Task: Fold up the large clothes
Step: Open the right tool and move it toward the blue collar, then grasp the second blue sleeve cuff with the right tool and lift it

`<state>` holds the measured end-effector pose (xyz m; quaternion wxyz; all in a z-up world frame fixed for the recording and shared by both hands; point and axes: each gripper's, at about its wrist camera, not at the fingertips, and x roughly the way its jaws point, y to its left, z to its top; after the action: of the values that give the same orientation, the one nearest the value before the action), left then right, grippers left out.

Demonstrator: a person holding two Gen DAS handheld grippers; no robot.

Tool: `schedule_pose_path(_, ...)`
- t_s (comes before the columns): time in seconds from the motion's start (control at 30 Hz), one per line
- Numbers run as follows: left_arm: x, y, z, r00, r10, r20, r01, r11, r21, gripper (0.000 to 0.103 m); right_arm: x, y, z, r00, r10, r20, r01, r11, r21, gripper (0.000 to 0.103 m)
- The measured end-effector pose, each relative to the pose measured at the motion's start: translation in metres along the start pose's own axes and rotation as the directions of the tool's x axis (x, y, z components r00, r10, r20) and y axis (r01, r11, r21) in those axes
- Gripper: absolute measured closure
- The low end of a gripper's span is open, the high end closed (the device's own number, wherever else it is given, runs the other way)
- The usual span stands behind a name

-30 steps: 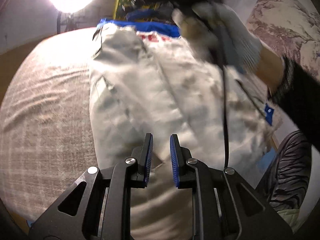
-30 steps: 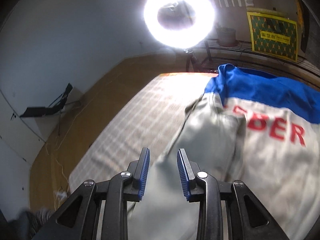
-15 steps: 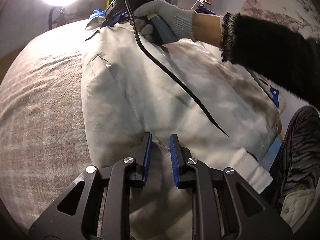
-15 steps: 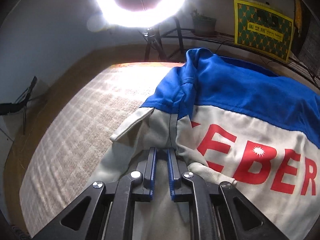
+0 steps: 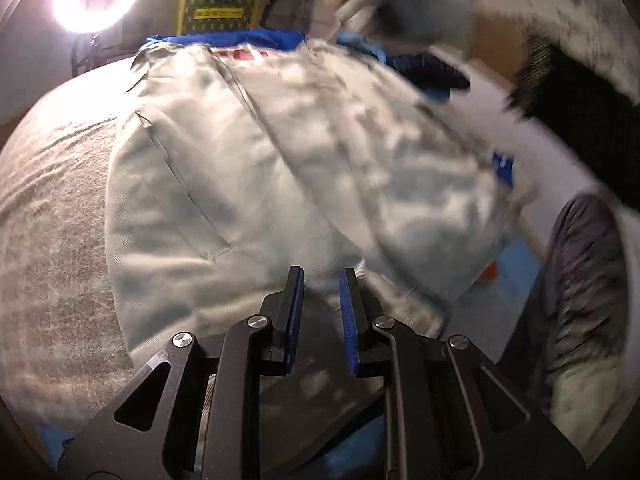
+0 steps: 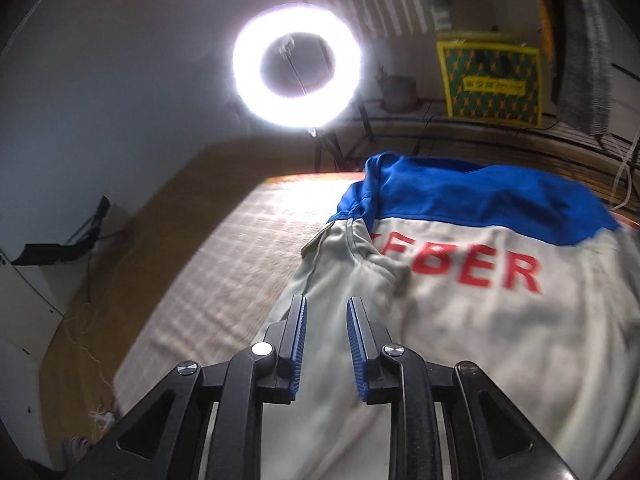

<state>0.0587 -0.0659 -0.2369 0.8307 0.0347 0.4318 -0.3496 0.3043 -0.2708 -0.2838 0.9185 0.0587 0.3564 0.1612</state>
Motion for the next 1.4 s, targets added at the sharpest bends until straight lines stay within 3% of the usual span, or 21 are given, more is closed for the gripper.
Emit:
schedule_pose_path(0.07, 0.0, -0.001, -0.004, 1.0, 0.008, 0.025, -0.009, 0.999, 0.035, 0.087, -0.038, -0.004, -0.01, 1.0, -0.003, 0.028, 0.002, 1.0, 0.018, 0.081)
schedule_pose_path(0.2, -0.001, -0.01, 0.003, 0.998, 0.059, -0.014, -0.058, 0.997, 0.058, 0.087, -0.103, -0.023, -0.027, 0.996, -0.041, 0.075, 0.035, 0.996, 0.083, 0.08)
schedule_pose_path(0.27, -0.01, -0.017, 0.009, 0.997, 0.071, -0.013, -0.07, 0.997, 0.036, 0.088, -0.132, -0.037, -0.035, 0.993, -0.064, 0.094, 0.053, 0.992, 0.116, 0.073)
schedule_pose_path(0.37, -0.031, -0.023, 0.016, 0.999, 0.007, 0.042, -0.006, 0.999, -0.035, 0.088, -0.182, -0.065, -0.054, 0.986, -0.117, 0.115, 0.095, 0.98, 0.174, 0.066)
schedule_pose_path(0.43, -0.043, -0.033, 0.02, 0.997, -0.001, 0.071, 0.003, 0.999, -0.032, 0.088, -0.208, -0.083, -0.068, 0.98, -0.157, 0.121, 0.129, 0.969, 0.209, 0.058)
schedule_pose_path(0.47, -0.047, -0.038, 0.023, 0.997, -0.003, 0.081, 0.005, 1.0, -0.021, 0.088, -0.225, -0.096, -0.079, 0.975, -0.184, 0.123, 0.151, 0.959, 0.238, 0.053)
schedule_pose_path(0.63, -0.054, -0.067, 0.038, 0.995, -0.034, 0.094, 0.033, 0.999, 0.009, 0.088, -0.274, -0.16, -0.121, 0.956, -0.275, 0.097, 0.219, 0.896, 0.386, 0.051)
schedule_pose_path(0.7, -0.05, -0.071, 0.045, 0.994, -0.05, 0.094, 0.051, 0.999, -0.003, 0.088, -0.29, -0.188, -0.142, 0.944, -0.324, 0.068, 0.263, 0.859, 0.439, 0.044)
schedule_pose_path(0.77, -0.046, -0.077, 0.052, 0.994, -0.062, 0.091, 0.064, 0.998, -0.016, 0.087, -0.299, -0.209, -0.16, 0.933, -0.357, 0.044, 0.294, 0.826, 0.481, 0.037)
schedule_pose_path(0.97, -0.029, -0.093, 0.069, 0.994, -0.084, 0.076, 0.086, 0.996, -0.022, 0.087, -0.307, -0.257, -0.208, 0.92, -0.391, -0.039, 0.343, 0.75, 0.565, 0.037)
schedule_pose_path(1.2, -0.011, -0.104, 0.08, 0.994, -0.092, 0.055, 0.094, 0.995, -0.038, 0.087, -0.295, -0.283, -0.239, 0.908, -0.394, -0.141, 0.391, 0.68, 0.62, 0.037)
schedule_pose_path(1.3, -0.004, -0.108, 0.082, 0.994, -0.097, 0.05, 0.099, 0.994, -0.044, 0.087, -0.287, -0.287, -0.249, 0.904, -0.39, -0.178, 0.41, 0.669, 0.62, 0.037)
schedule_pose_path(1.37, 0.0, -0.11, 0.084, 0.994, -0.101, 0.047, 0.103, 0.994, -0.043, 0.087, -0.284, -0.282, -0.247, 0.897, -0.404, -0.181, 0.427, 0.683, 0.593, 0.037)
schedule_pose_path(1.4, 0.002, -0.112, 0.085, 0.994, -0.103, 0.045, 0.105, 0.994, -0.04, 0.087, -0.281, -0.279, -0.245, 0.893, -0.408, -0.192, 0.44, 0.698, 0.564, 0.042)
